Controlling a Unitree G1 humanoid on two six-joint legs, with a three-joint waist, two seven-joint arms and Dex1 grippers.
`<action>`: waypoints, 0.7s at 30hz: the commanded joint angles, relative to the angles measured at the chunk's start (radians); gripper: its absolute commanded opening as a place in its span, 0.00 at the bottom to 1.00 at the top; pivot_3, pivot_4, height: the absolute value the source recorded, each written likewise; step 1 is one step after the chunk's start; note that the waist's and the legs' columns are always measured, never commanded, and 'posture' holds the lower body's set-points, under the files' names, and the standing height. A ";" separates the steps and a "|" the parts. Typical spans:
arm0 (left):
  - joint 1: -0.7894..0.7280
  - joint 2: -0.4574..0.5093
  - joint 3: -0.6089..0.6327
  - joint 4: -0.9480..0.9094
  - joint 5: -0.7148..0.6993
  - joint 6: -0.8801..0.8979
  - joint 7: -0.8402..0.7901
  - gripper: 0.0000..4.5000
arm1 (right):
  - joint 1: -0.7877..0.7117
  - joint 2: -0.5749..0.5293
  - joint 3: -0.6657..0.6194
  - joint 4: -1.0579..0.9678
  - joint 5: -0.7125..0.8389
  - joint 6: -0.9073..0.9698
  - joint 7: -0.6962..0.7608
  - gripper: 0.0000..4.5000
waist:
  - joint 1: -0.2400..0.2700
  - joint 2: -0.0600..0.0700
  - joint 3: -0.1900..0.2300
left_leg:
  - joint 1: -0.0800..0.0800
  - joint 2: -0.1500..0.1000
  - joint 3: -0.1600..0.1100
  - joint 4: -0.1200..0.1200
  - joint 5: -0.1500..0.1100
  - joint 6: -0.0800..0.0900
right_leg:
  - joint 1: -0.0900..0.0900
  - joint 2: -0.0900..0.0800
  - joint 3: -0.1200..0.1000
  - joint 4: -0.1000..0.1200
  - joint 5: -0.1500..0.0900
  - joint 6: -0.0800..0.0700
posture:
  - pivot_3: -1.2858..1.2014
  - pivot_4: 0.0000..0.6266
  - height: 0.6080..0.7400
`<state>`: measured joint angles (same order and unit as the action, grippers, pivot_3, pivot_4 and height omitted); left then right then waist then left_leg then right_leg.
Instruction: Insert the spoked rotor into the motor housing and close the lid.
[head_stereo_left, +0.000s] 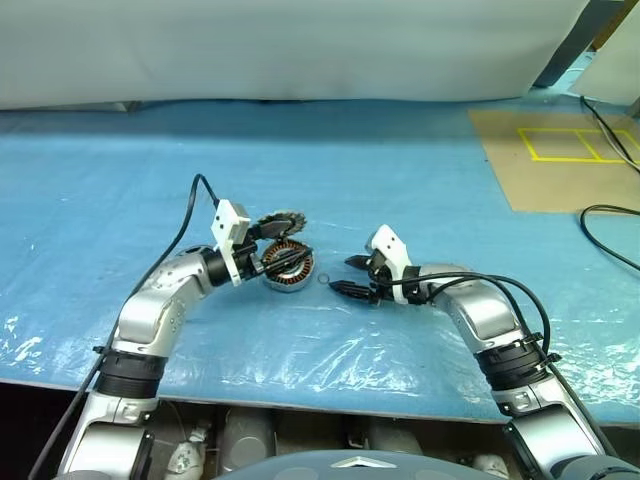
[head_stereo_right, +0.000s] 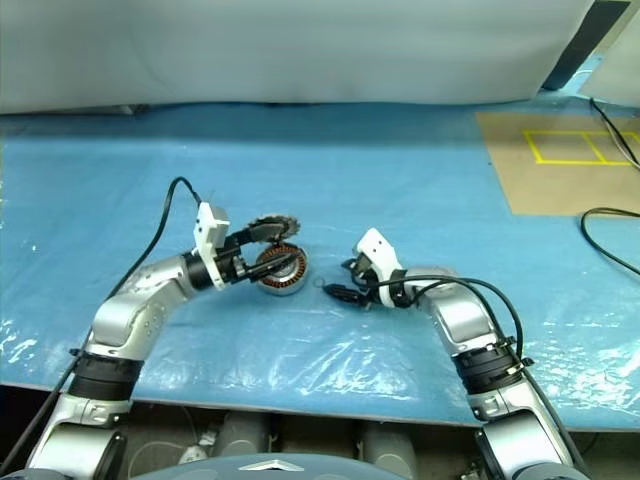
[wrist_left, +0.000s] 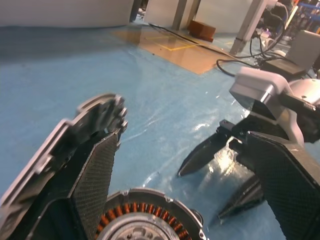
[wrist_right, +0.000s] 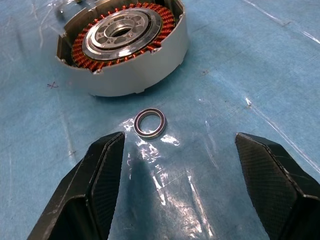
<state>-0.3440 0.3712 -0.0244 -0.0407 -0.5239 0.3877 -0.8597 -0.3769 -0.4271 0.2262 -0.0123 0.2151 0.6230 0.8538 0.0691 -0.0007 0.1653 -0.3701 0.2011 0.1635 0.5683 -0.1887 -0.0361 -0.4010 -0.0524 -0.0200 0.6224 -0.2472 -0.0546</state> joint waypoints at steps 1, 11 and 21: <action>-0.027 -0.015 0.027 0.017 0.017 -0.052 0.015 0.97 | 0.001 0.003 -0.012 -0.034 0.017 0.005 -0.009 0.82 | 0.000 0.000 0.000 | 0.000 0.000 0.000 0.000 0.000 0.000 | 0.000 0.000 0.000 0.000 0.000 0.000 | 0.52 0.24 1.00; -0.047 -0.031 0.049 0.078 0.030 -0.096 0.041 0.97 | 0.002 0.006 -0.005 -0.031 0.017 0.005 -0.018 0.82 | 0.000 0.000 0.000 | 0.000 0.000 0.000 0.000 0.000 0.000 | 0.000 0.000 0.000 0.000 0.000 0.000 | 0.52 0.24 1.00; -0.036 -0.034 0.043 0.058 0.030 -0.102 0.038 0.97 | 0.006 0.008 -0.013 -0.026 0.022 -0.025 -0.012 0.82 | 0.000 0.000 0.000 | 0.000 0.000 0.000 0.000 0.000 0.000 | 0.000 0.000 0.000 0.000 0.000 0.000 | 0.52 0.24 1.00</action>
<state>-0.3804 0.3371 0.0015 0.0653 -0.4827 0.2920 -0.8195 -0.3738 -0.4235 0.2262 -0.0145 0.2179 0.6186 0.8337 0.0688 -0.0007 0.1653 -0.3701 0.2012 0.1634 0.5680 -0.1887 -0.0361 -0.4011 -0.0525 -0.0200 0.6221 -0.2472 -0.0545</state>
